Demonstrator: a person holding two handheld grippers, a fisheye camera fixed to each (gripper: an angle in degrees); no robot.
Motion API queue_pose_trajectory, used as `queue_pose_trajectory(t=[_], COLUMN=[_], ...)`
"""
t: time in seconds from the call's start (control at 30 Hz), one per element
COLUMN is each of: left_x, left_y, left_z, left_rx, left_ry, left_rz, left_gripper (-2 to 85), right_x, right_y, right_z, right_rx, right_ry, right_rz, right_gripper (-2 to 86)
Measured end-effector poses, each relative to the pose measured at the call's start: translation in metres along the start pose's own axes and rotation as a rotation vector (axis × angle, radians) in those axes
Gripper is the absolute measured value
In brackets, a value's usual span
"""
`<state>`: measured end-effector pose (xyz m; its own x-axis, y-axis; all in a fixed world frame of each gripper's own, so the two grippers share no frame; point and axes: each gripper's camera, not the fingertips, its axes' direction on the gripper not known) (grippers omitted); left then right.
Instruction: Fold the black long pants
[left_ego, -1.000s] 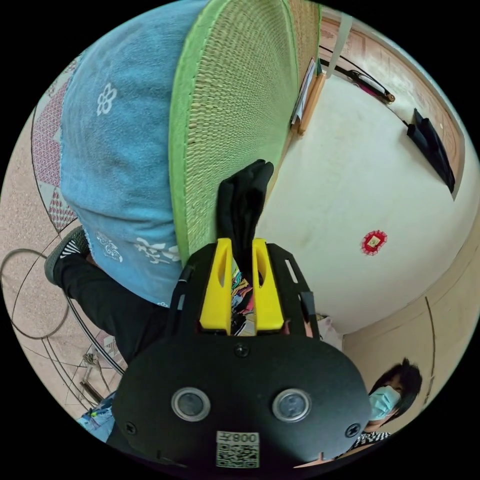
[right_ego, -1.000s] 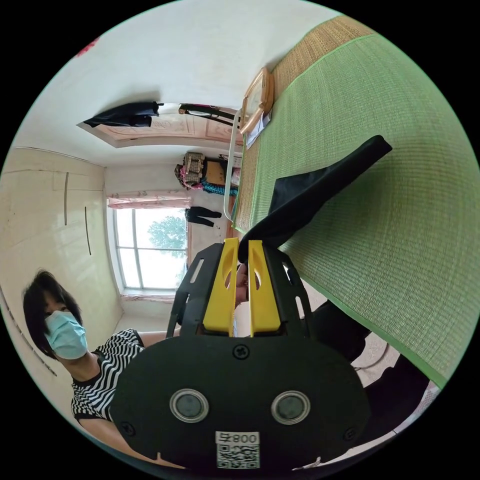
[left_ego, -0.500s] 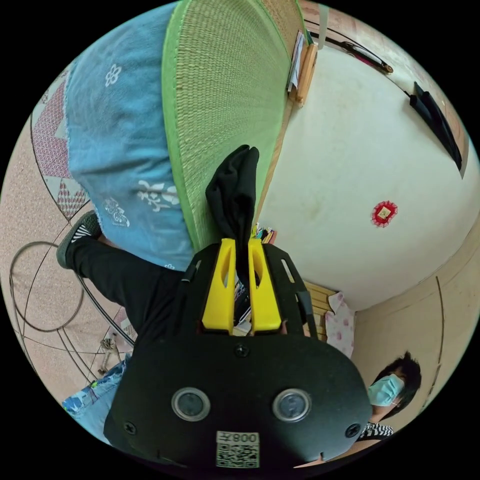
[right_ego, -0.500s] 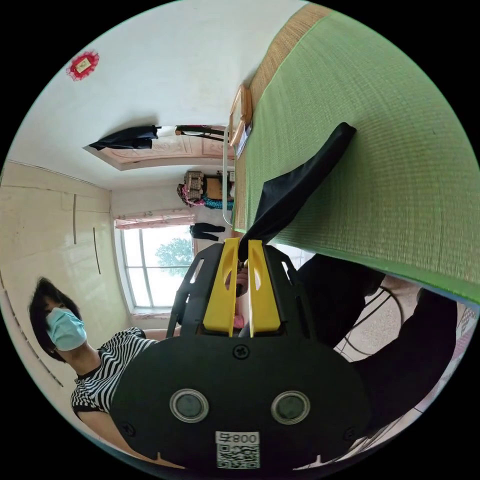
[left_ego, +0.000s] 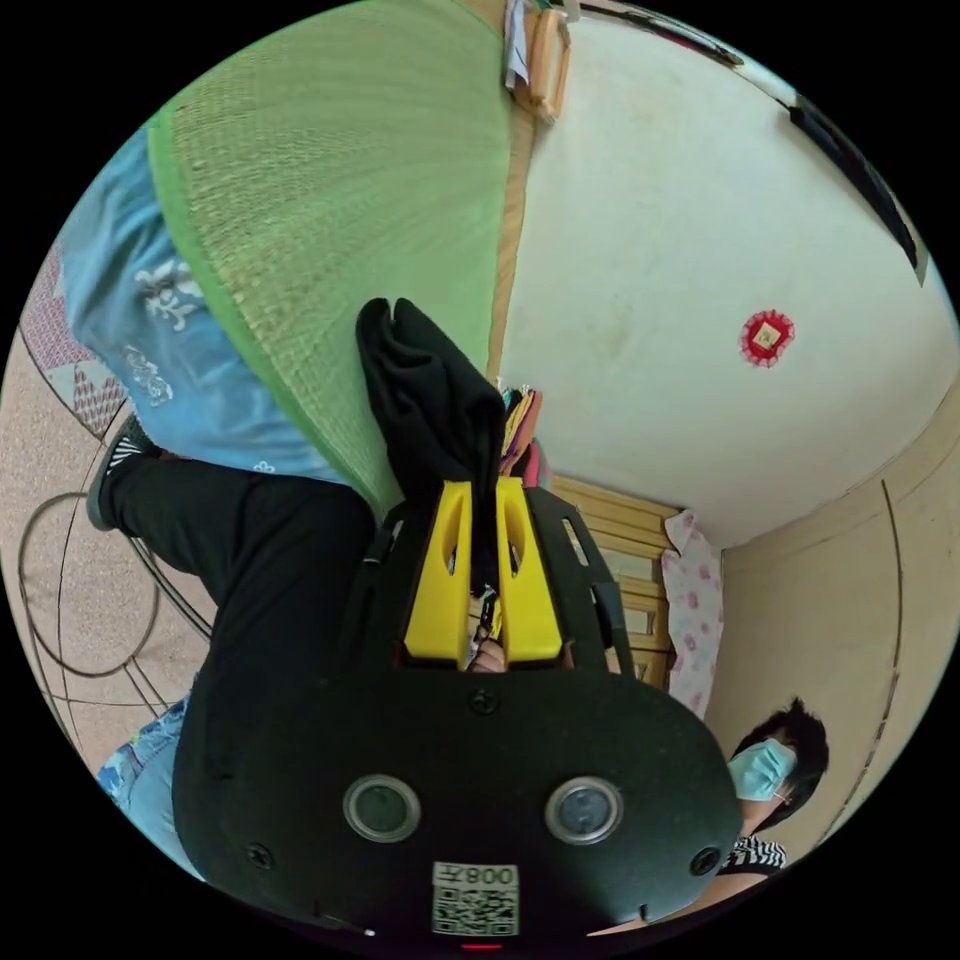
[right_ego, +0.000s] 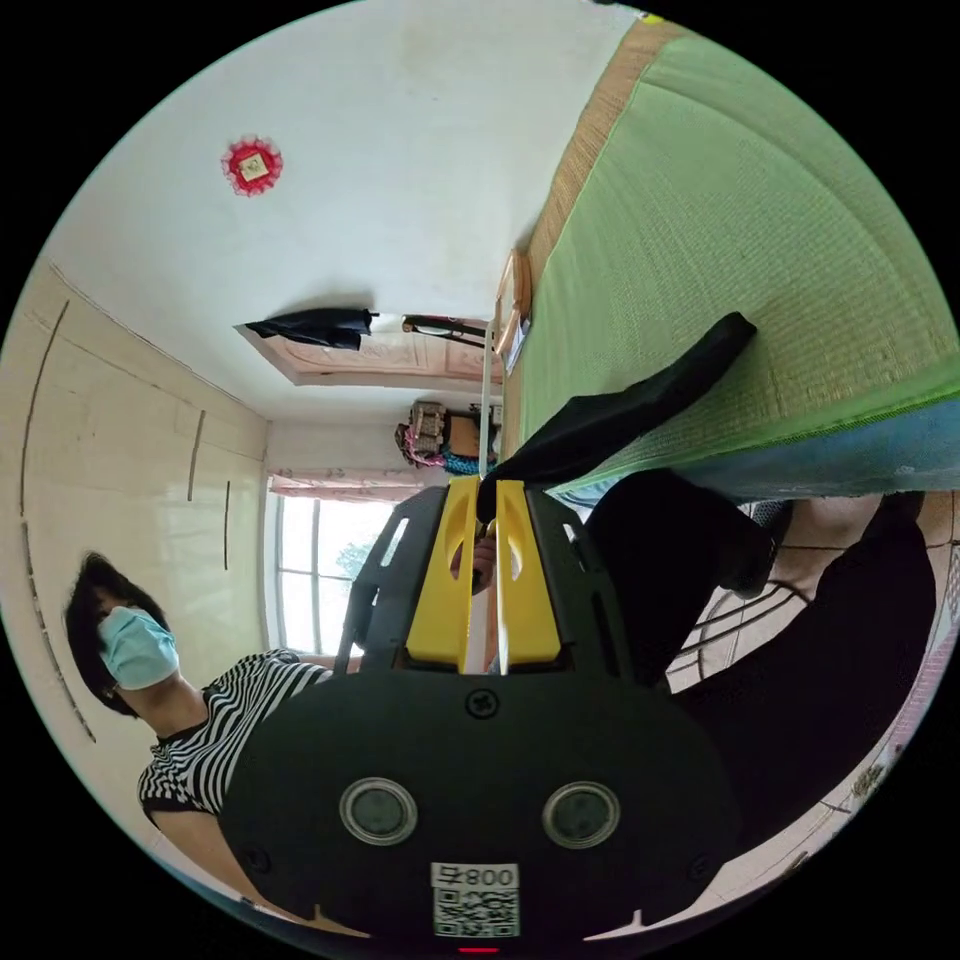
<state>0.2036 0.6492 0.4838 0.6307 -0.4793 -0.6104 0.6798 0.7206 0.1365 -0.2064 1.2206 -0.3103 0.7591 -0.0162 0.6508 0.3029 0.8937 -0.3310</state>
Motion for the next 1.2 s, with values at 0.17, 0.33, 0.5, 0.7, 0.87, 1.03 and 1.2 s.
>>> queue_pose_trajectory(t=[0.17,0.33,0.5,0.7,0.87,1.03,1.2], left_x=[0.098,0.196,0.306,0.453,0.559,0.583,0.580], left_y=[0.017,0.021,0.024,0.046,0.086,0.107,0.110], left_z=[0.047,0.118,0.226,0.397,0.540,0.633,0.673], left_rx=[-0.086,-0.205,-0.358,-0.571,-0.756,-0.892,-0.978], left_ry=[-0.002,-0.042,-0.035,0.022,0.071,-0.131,-0.530], left_rz=[0.051,0.109,0.201,0.349,0.489,0.495,0.443], left_gripper=[4.1,3.9,3.9,3.8,3.9,3.9,3.7], right_x=[0.049,0.086,0.102,0.118,0.160,0.274,0.421], right_y=[0.041,0.055,0.064,0.091,0.136,0.168,0.184], right_z=[-0.034,-0.078,-0.144,-0.240,-0.291,-0.278,-0.224], right_rx=[0.107,0.213,0.348,0.563,0.740,0.729,0.606], right_ry=[-0.049,-0.065,-0.010,0.115,0.257,0.339,0.314], right_rz=[-0.031,-0.077,-0.177,-0.286,-0.337,-0.181,0.104], right_gripper=[2.4,2.4,2.4,2.3,2.3,2.4,2.5])
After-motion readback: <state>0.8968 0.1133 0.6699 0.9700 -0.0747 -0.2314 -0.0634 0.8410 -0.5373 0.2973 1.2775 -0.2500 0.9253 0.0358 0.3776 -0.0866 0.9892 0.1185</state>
